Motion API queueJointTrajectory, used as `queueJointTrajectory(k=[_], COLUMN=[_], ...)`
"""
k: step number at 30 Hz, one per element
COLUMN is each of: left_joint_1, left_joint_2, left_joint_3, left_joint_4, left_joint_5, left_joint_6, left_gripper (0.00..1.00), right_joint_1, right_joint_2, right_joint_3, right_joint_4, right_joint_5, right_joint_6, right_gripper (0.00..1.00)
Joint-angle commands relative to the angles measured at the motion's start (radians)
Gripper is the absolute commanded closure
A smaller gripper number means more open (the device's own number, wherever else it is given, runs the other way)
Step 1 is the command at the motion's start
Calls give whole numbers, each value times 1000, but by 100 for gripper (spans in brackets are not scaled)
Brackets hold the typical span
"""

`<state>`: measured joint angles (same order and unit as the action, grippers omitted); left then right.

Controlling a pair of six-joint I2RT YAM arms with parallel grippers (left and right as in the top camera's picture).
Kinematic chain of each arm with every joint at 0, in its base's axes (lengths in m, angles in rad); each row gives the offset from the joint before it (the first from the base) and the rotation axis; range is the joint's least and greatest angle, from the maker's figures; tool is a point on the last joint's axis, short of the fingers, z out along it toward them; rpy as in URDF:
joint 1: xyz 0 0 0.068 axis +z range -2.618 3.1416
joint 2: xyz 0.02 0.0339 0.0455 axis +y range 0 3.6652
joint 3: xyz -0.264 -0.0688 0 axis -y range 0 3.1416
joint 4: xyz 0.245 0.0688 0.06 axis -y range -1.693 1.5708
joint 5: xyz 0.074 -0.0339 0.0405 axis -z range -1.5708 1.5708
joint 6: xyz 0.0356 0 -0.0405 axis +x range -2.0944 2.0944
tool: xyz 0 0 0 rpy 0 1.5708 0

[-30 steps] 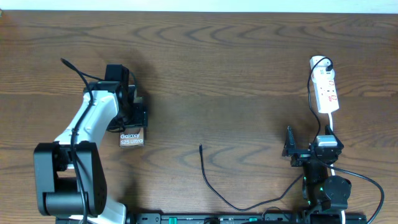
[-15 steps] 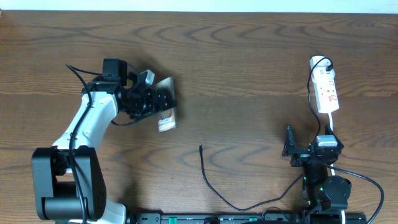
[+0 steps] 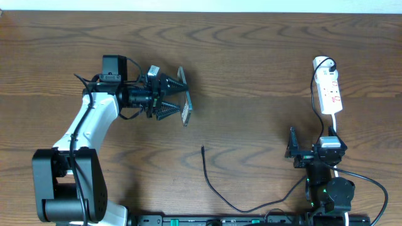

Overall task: Plug charger to phone and switch on socket
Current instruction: 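Lift the phone with the left gripper and raise it upright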

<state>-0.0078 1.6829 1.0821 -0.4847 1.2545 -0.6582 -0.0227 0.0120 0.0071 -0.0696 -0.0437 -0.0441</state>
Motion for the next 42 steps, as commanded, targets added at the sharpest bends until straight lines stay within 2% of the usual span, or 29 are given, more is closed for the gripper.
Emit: queueJointTrajectory(k=[1, 12, 22, 42], left_joint_1=[3, 27, 64, 64], left_joint_2=[-32, -32, -32, -32], left_joint_3=[27, 27, 27, 27], left_joint_4=[8, 23, 24, 23], left_joint_5=[179, 179, 204, 203], left_joint_6=[-241, -569, -762, -789], left_gripper=[93, 93, 93, 93], right_joint_1=[-3, -3, -3, -3], right_joint_2=[-5, -5, -5, -5], right_joint_3=[-2, -2, -2, -2], right_joint_4=[-5, -5, -5, -5], right_joint_5=[8, 8, 8, 8], right_joint_6=[6, 6, 6, 6], right_gripper=[1, 1, 1, 1])
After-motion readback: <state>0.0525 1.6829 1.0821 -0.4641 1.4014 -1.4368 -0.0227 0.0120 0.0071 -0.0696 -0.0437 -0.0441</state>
